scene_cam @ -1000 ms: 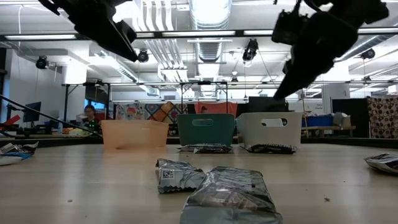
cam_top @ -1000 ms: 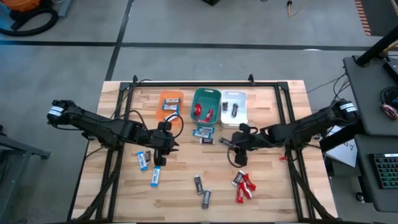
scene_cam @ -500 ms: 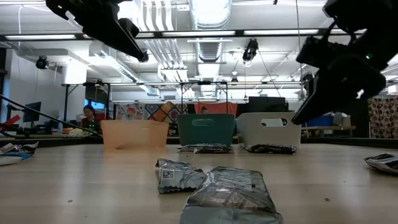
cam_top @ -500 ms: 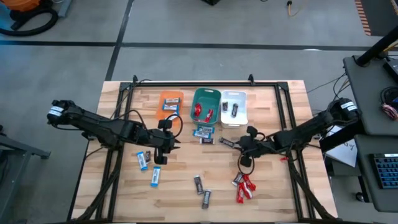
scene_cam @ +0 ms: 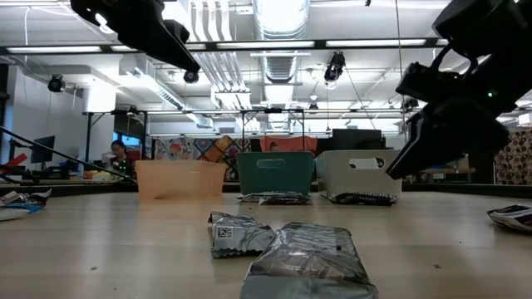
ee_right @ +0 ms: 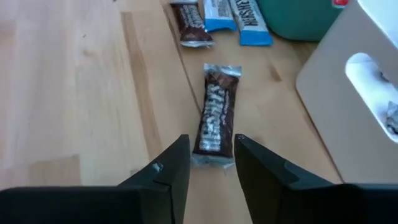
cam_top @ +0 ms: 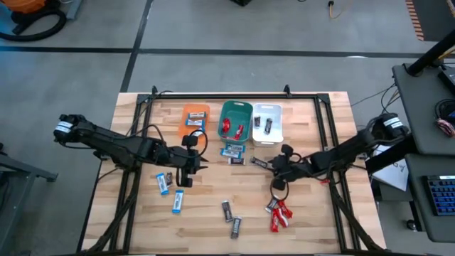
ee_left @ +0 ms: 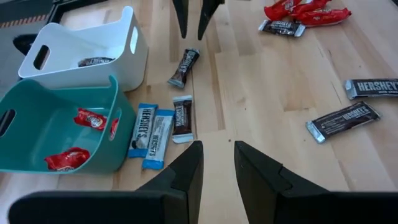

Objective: Organize candy in baskets
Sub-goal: Put the brown chocolate into the white bin

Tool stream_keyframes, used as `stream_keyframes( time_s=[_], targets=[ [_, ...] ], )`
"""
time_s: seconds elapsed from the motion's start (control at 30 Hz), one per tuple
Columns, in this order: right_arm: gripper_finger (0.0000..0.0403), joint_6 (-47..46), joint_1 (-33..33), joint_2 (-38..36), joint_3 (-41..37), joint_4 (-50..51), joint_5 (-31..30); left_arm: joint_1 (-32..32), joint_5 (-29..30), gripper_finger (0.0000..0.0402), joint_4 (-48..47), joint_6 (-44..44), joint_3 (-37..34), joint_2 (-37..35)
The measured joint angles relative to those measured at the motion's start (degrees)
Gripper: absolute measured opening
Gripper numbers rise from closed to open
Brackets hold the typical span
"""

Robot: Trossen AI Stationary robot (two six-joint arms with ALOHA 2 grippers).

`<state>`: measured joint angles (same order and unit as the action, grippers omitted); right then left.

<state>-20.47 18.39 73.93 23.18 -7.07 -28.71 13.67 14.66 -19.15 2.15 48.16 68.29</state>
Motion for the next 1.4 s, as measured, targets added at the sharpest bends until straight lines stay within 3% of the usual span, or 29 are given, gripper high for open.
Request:
stream_keyframes(
  time_s=[0.37, 0.57, 1.4],
  targets=[
    [0.0198, -1.0, 0.0, 8.9, 0.0, -8.6, -2.3, 0.0, 0.0, 0.0075, 0.3, 0.4, 0.0, 0.0],
    [0.0205, -3.7, 0.0, 11.6, 0.0, -8.7, -4.5, 0.0, 0.0, 0.0075, 0.3, 0.4, 0.0, 0.0],
    [0.0053, -8.2, 0.0, 13.6, 0.1, -11.3, -4.0, 0.0, 0.0, 0.0075, 0.8, 0.6, 0.0, 0.0]
  ],
)
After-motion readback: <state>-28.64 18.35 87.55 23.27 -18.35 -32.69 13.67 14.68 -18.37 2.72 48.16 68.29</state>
